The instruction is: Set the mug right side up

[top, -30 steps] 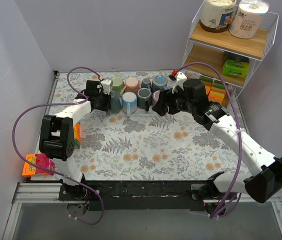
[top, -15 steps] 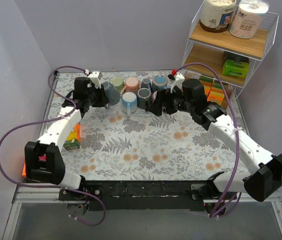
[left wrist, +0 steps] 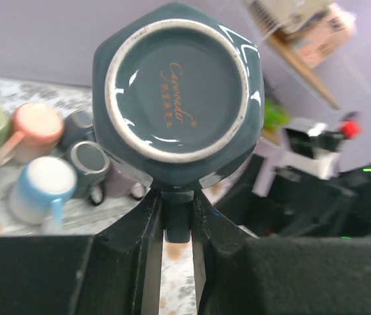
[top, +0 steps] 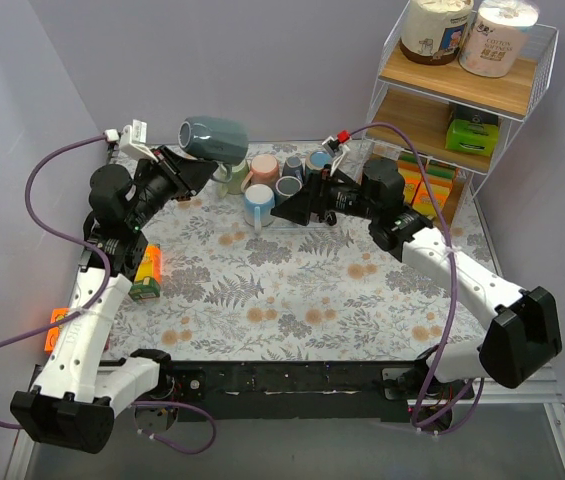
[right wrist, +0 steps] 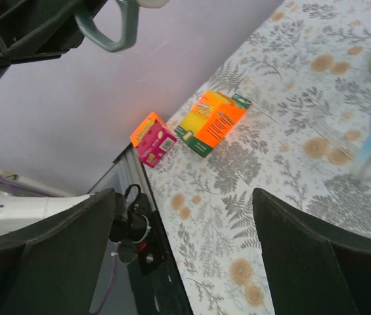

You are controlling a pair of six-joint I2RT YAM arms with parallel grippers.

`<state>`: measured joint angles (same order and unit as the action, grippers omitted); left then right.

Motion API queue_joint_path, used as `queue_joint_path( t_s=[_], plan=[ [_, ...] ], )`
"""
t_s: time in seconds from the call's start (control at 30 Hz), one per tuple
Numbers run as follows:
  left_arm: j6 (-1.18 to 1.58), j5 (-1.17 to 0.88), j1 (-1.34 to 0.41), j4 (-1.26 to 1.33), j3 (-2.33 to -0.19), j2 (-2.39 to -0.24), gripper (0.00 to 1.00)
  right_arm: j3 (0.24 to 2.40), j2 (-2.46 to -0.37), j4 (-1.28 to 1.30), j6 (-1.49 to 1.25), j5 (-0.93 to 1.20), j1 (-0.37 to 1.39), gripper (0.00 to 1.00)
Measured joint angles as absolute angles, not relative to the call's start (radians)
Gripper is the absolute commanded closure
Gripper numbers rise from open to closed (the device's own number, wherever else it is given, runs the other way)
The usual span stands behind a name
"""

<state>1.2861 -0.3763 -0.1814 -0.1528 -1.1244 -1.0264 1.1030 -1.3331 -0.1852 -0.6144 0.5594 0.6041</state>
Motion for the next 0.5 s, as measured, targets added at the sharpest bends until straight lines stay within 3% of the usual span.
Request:
queue_joint_path(
  t_s=[0.17,0.5],
  plan=[
    [1.443,-0.431,-0.186,-0.041,-1.124,-0.991,1.00,1.105,-1.398,-0.396,-0.746,0.630,0.609,0.04],
    [1.674,-0.467,-0.187,0.150,-1.077,-0.982,1.00,1.241,-1.565,-0.843,-1.041,0.686,0.632,0.05]
  ],
)
